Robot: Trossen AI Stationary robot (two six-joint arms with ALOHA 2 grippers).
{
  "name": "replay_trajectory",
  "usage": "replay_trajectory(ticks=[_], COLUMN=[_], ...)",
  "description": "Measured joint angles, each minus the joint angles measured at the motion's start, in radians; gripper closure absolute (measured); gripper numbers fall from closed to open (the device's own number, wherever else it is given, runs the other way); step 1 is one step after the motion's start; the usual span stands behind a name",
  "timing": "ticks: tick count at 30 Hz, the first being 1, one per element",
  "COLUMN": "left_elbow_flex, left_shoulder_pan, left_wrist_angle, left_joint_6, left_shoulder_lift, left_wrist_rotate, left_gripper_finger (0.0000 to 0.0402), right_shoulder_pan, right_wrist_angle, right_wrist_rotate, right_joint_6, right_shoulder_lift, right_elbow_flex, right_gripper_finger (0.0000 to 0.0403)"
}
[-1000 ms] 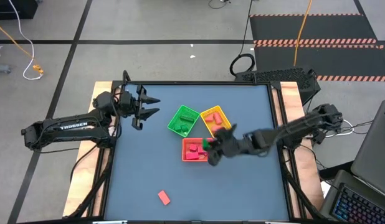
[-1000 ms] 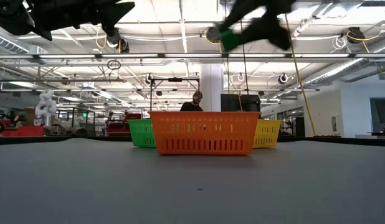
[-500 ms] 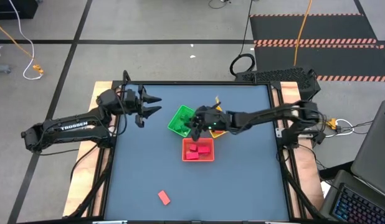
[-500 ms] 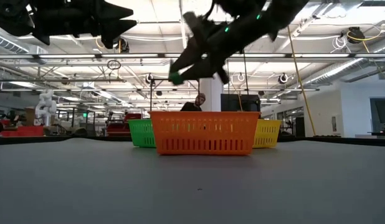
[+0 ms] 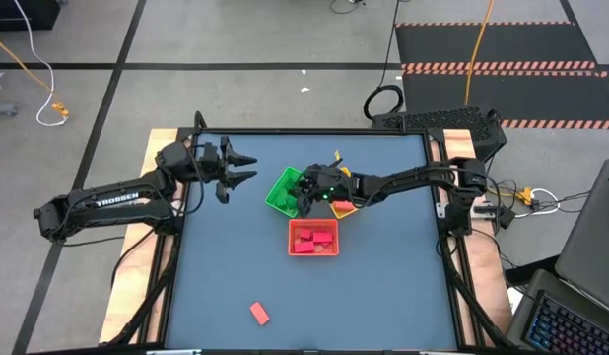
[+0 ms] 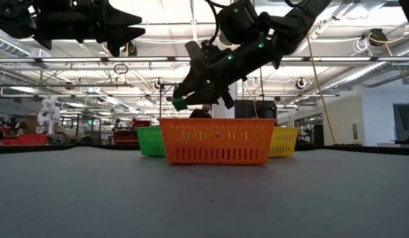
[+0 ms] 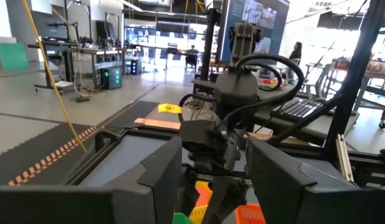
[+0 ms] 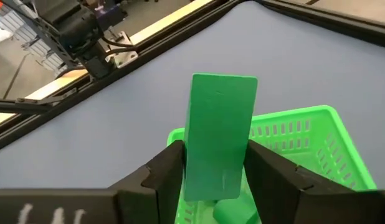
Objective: Sort & place blocks by color
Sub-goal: Put the green block into the green bin, then put the orange block into the yellow bin
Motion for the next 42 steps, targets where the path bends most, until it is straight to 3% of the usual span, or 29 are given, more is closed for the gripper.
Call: replay_trajectory(ticks=[15, 25, 29, 36, 40, 42], left_elbow_flex=[0.0, 0.0, 0.0, 0.006, 0.047, 0.061], left_shoulder_pan=[0.0, 0.0, 0.0, -0.022, -0.137, -0.228], left_wrist_angle=[-0.014, -0.043, -0.052, -0.068, -0.153, -0.209], left_joint_6=[0.004, -0.002, -0.016, -0.093, -0.086, -0.065], left_shoulder_lift=[0.0, -0.033, -0.062, -0.079, -0.07, -0.052], left_wrist_rotate=[0.0, 0.0, 0.0, 0.071, 0.075, 0.014], left_gripper_finger=[0.0222, 0.0222, 0.0222, 0.0222, 0.0222, 0.0222], right_shoulder_pan=[0.003, 0.046, 0.081, 0.164, 0.195, 0.204], right_wrist_angle=[0.01, 0.183, 0.187, 0.146, 0.102, 0.056], right_wrist_rotate=[-0.011, -0.264, -0.249, -0.125, -0.124, -0.124], right_joint_6=[-0.038, -0.129, -0.158, -0.243, -0.274, -0.289], right_shoulder_lift=[-0.003, -0.004, -0.001, -0.003, -0.011, -0.024], right_elbow_flex=[0.0, 0.0, 0.0, 0.0, 0.0, 0.0], right_gripper_finger=[0.0154, 0.0149, 0.0149, 0.0149, 0.0149, 0.0149])
